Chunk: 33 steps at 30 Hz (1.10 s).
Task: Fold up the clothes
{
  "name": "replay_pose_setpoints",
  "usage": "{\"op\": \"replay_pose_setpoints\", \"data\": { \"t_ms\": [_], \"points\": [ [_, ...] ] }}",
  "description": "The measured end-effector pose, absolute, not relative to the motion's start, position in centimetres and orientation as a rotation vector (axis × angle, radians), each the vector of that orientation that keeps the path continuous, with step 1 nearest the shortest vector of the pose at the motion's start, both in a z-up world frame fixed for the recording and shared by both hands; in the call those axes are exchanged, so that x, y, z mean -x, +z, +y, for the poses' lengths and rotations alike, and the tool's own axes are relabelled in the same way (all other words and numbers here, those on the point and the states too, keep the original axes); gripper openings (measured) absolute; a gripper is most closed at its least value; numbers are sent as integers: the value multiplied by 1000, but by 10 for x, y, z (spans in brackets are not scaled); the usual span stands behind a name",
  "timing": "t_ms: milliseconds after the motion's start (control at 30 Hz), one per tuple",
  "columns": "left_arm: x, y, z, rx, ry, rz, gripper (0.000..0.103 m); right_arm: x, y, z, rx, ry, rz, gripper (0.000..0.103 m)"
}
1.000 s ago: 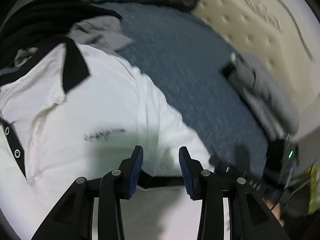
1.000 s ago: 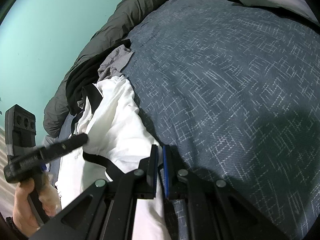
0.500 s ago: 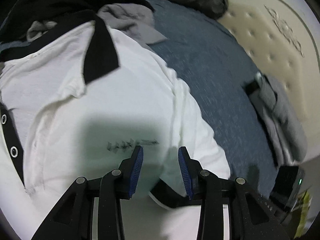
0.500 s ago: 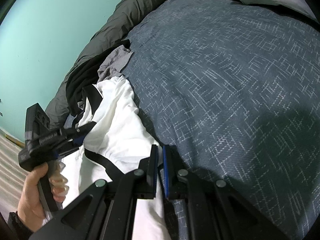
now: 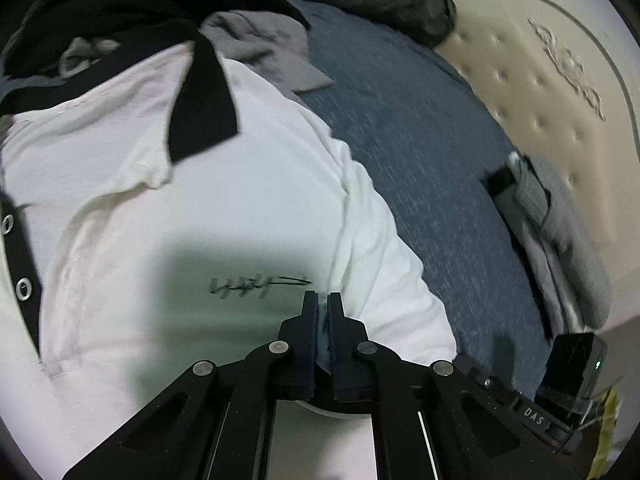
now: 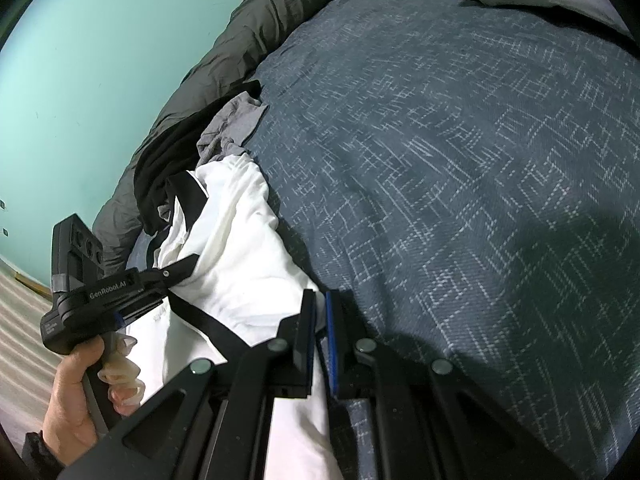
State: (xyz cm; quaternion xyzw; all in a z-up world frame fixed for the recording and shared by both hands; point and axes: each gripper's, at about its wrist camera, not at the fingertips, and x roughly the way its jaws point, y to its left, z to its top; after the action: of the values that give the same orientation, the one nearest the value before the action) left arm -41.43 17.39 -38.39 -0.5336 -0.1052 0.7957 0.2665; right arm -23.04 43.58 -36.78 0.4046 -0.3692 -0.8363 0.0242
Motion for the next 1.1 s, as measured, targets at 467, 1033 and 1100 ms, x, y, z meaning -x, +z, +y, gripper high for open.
{"op": "replay_pose_setpoints", "data": {
  "t_ms": [467,1033,1100],
  "points": [
    [403,-379,172,1499,2154,-219,9,227,-368,437,-1253,-2590,-1150,4],
    [465,-390,209,1475,2093,-267,10,228,-372,438,-1254,-2572,-1168,4],
    [463,-390,212,1470,2091,-253,10,228,-372,439,-1254,-2570,-1172,4]
  ]
}}
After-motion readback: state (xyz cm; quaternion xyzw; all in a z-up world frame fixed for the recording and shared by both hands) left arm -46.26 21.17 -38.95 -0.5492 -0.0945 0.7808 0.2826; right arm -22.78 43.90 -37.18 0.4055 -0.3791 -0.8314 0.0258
